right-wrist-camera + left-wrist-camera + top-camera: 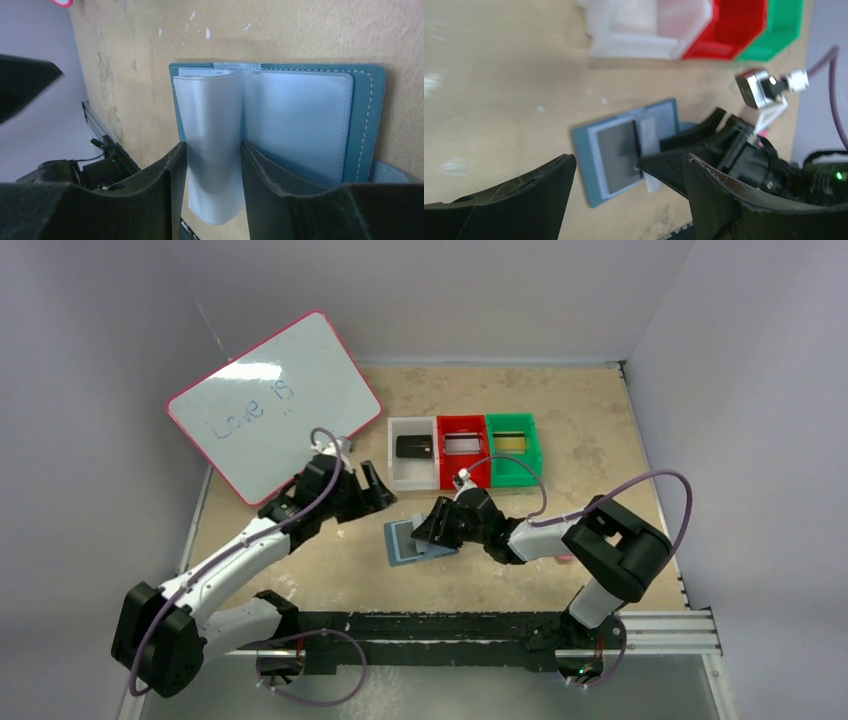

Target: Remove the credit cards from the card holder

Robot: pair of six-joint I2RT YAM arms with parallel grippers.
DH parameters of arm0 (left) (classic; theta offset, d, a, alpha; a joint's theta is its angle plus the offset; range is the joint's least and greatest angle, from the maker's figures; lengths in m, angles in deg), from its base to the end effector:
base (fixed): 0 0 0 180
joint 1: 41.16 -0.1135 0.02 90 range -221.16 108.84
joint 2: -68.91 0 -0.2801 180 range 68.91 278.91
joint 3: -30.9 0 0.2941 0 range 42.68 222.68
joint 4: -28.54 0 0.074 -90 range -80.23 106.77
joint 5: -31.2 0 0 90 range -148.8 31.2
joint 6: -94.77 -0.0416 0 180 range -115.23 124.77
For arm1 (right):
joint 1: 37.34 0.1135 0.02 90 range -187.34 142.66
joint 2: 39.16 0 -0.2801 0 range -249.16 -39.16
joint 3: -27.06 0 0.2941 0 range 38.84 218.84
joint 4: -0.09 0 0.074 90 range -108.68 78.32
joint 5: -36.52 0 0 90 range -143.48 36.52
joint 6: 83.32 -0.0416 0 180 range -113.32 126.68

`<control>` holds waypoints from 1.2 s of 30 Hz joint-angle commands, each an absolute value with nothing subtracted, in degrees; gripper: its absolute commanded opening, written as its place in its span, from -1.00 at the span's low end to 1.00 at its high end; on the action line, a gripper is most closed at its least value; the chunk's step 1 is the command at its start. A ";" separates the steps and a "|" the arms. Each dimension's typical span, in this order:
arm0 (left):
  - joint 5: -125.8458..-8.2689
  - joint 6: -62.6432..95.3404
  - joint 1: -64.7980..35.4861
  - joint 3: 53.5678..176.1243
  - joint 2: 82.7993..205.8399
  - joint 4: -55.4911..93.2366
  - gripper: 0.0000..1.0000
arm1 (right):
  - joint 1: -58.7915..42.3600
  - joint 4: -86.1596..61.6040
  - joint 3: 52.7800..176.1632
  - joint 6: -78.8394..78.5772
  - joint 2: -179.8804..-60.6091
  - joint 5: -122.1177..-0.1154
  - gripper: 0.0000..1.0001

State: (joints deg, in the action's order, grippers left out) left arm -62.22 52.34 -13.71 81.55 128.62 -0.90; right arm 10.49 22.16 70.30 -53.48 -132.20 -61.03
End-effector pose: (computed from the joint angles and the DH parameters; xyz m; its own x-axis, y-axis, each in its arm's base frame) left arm 0.2292 -0.1219 0.2371 -0.7429 -0.4443 -0.5006 -0.0693 0.7949 -0.6027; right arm 0.2153 0.2458 0.1150 -0.8605 0.3309 -0.3874 -0.1335 0.5874 0.7982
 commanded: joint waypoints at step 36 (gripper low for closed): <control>-55.65 75.99 5.67 81.57 155.62 32.98 0.19 | 8.26 27.38 59.78 -51.34 -117.97 -58.98 0.40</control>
